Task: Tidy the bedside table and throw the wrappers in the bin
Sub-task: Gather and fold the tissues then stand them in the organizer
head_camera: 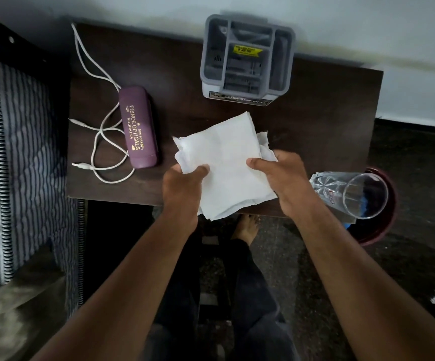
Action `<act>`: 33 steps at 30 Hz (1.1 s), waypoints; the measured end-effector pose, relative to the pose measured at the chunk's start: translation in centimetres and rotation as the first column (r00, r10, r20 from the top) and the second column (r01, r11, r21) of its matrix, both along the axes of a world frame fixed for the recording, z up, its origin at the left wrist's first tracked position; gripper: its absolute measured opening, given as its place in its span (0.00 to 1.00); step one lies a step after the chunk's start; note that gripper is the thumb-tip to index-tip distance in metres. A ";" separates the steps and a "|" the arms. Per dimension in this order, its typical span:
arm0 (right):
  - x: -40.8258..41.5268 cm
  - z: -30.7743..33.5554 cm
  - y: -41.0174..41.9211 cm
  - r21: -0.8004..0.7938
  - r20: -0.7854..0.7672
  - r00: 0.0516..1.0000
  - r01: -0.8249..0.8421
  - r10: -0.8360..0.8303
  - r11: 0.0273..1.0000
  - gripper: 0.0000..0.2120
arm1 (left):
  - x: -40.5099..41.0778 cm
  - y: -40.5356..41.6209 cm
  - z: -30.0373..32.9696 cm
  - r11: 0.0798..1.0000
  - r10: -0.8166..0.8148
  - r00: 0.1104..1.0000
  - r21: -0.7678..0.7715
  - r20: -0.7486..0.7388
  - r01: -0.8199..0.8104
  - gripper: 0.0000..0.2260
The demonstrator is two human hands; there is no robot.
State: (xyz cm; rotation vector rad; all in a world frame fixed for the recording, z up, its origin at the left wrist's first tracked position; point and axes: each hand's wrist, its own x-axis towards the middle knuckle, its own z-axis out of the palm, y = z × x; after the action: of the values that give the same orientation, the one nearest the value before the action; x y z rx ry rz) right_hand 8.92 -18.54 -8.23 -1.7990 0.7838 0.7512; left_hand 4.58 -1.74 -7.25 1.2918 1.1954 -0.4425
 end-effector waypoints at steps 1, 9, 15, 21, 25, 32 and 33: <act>-0.2 0.1 0.1 -0.036 0.023 0.999 -0.022 0.023 0.999 0.07 | 0.1 0.0 0.0 1.000 -0.021 1.000 0.013 0.015 0.021 0.06; -3.2 0.7 2.3 -0.217 0.426 0.886 -0.099 0.186 0.971 0.05 | 0.6 -0.4 0.1 0.981 -0.183 0.976 0.087 0.118 0.173 0.15; -5.1 0.8 3.7 -0.432 0.505 0.719 -0.269 0.478 0.861 0.14 | 0.7 -0.6 0.5 0.979 -0.205 0.952 0.027 0.227 0.204 0.17; -6.2 1.8 5.1 -0.568 0.442 0.575 -0.415 0.689 0.711 0.30 | 0.5 -0.9 1.2 0.958 -0.246 0.891 -0.047 0.381 0.284 0.24; -6.3 2.5 4.6 -0.456 0.404 0.558 -0.564 0.725 0.689 0.34 | 0.5 -0.4 0.5 0.964 -0.230 0.909 -0.044 0.346 0.261 0.20; -2.4 0.9 0.7 -0.257 0.341 0.912 -0.144 0.229 0.956 0.19 | 0.5 0.8 0.3 0.961 -0.262 0.925 -0.010 0.274 0.275 0.06; -1.4 0.4 0.2 -0.158 0.248 0.959 -0.096 0.134 0.983 0.19 | 0.4 1.0 0.4 0.962 -0.245 0.930 -0.054 0.273 0.269 0.04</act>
State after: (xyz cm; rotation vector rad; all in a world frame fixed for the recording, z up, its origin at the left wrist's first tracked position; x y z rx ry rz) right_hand 7.55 -18.36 -7.78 -2.0381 0.5760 0.5299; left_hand 4.96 -0.70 -6.89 1.3870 0.7767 -0.4907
